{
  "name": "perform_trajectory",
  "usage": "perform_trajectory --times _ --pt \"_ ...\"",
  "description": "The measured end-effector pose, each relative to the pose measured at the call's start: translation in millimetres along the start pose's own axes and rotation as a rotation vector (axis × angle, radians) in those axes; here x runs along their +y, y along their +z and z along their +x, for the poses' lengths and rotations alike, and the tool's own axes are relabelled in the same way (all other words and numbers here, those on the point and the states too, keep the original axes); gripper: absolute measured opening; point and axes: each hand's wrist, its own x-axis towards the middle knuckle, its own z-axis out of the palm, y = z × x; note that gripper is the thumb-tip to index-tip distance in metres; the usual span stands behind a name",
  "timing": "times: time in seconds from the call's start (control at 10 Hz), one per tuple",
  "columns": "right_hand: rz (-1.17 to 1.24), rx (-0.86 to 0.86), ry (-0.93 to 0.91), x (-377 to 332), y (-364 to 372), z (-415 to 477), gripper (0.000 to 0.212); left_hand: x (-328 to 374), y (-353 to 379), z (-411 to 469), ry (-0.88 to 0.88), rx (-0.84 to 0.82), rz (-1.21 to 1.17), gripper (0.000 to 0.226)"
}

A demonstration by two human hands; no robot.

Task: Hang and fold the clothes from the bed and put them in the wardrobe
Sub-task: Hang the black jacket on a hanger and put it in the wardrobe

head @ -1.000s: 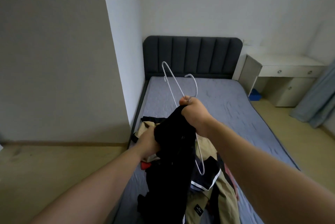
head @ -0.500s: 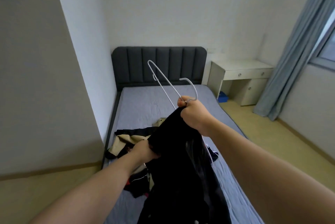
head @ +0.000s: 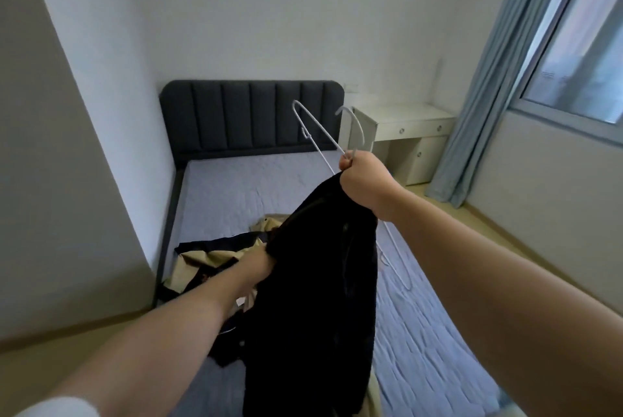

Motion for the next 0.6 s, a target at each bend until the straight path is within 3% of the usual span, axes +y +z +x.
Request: perform_trajectory --times 0.1,0.2,0.3,0.4,0.5,0.6 --pt "-0.309 -0.005 0.071 34.2 -18.2 7.1 0.014 34.1 -44.2 7.0 -0.184 -0.149 -0.236 0.018" --pt "-0.506 -0.119 0.167 61.8 -24.7 8.9 0.006 61.0 -80.7 22.1 -0.141 -0.098 -0.303 0.011" --pt "-0.543 -0.21 0.31 67.4 -10.0 3.7 0.027 93.3 -110.5 26.2 -0.01 -0.061 -0.136 0.012" --pt "-0.403 -0.18 0.391 57.5 21.3 -6.6 0.057 118.1 -116.1 24.3 0.08 -0.039 -0.033 0.02" --pt "-0.132 -0.29 0.333 42.8 56.6 -14.6 0.077 132.9 -111.8 18.7 0.146 0.021 0.047 0.027" --pt "0.038 -0.28 0.225 31.7 90.2 -19.0 0.054 133.7 -110.9 12.9 0.165 0.041 -0.028 0.028"
